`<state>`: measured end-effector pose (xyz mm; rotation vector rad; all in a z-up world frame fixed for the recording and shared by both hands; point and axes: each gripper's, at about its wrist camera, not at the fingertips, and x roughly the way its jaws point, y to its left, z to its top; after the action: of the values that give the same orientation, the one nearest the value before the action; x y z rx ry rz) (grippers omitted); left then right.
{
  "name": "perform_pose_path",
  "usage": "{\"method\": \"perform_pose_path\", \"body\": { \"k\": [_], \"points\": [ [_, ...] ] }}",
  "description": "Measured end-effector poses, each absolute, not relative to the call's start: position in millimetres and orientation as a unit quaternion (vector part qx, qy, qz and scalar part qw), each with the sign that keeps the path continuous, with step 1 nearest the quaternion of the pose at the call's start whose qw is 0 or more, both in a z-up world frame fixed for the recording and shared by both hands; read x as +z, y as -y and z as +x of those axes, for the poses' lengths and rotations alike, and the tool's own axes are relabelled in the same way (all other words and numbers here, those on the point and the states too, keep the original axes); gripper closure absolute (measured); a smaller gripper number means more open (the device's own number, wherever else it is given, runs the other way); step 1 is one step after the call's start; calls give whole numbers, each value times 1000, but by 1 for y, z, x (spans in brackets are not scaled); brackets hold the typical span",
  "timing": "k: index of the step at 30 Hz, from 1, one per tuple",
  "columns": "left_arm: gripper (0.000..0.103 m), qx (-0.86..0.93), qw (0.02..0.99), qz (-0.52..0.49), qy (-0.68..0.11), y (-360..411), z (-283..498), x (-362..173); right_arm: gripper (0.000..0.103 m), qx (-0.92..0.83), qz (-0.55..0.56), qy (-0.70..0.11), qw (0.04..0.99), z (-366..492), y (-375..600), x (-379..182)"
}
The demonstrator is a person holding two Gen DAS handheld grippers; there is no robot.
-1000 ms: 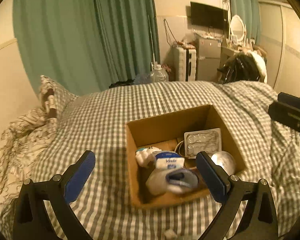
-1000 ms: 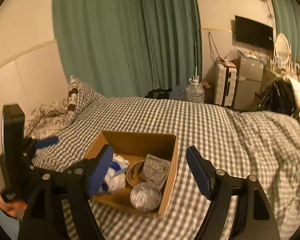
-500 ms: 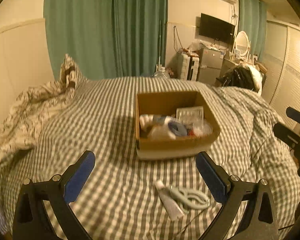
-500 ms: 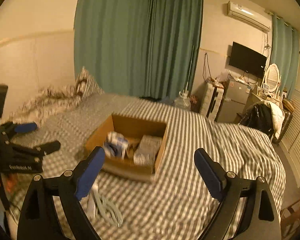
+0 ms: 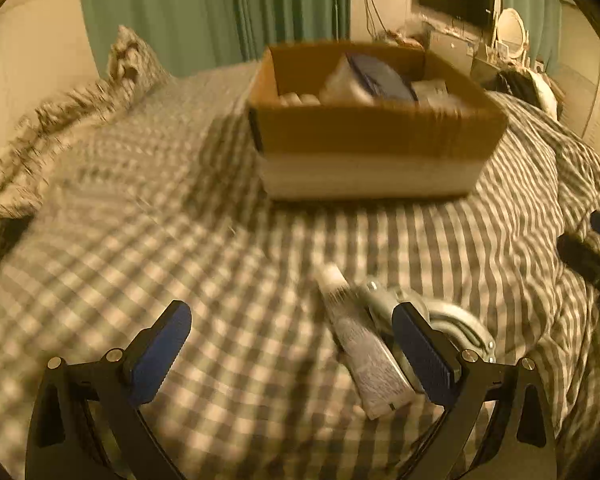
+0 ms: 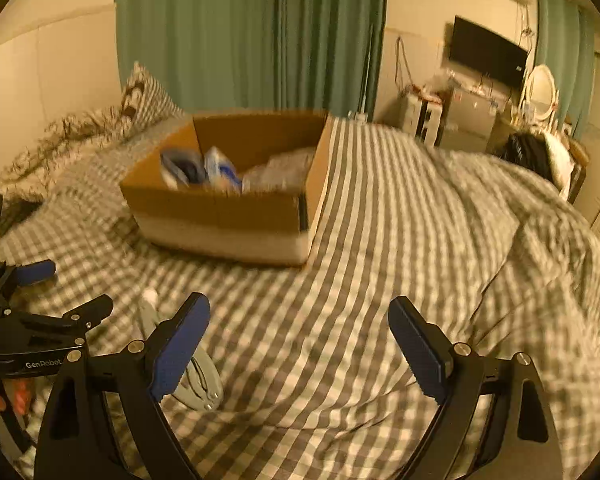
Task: Organize objects
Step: 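Move both tools back to the toothpaste tube and plastic clip, then grasp the toothpaste tube with the left tool while the right tool grasps the light blue clip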
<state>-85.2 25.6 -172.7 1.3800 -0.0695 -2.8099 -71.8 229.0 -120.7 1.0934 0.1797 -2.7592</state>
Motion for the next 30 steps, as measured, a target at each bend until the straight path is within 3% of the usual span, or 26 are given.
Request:
{"method": "perform_pose_path", "body": {
  "k": [4,10,12,15,16,30],
  "points": [
    [7,-890,-20,454,31,-41,-85,-191,12,-917,388,-61,76,-73,-231,-141],
    [38,-875,-22,483,29,-37,-90,-214,12,-918,387,-57,64,-71,-235,-141],
    [40,-872,-27,488,19,-35,-93,-216,12,-919,386,-57,63,-70,-234,-141],
    [63,-874,-22,485,19,-38,-100,-219,12,-916,393,-52,63,-69,-232,-144],
    [76,-878,-23,479,14,-38,-102,-218,12,-915,395,-51,65,-69,-231,-145],
    [77,-903,-38,428,-29,4,-88,-160,12,-890,419,-99,150,-66,-182,-151]
  ]
}}
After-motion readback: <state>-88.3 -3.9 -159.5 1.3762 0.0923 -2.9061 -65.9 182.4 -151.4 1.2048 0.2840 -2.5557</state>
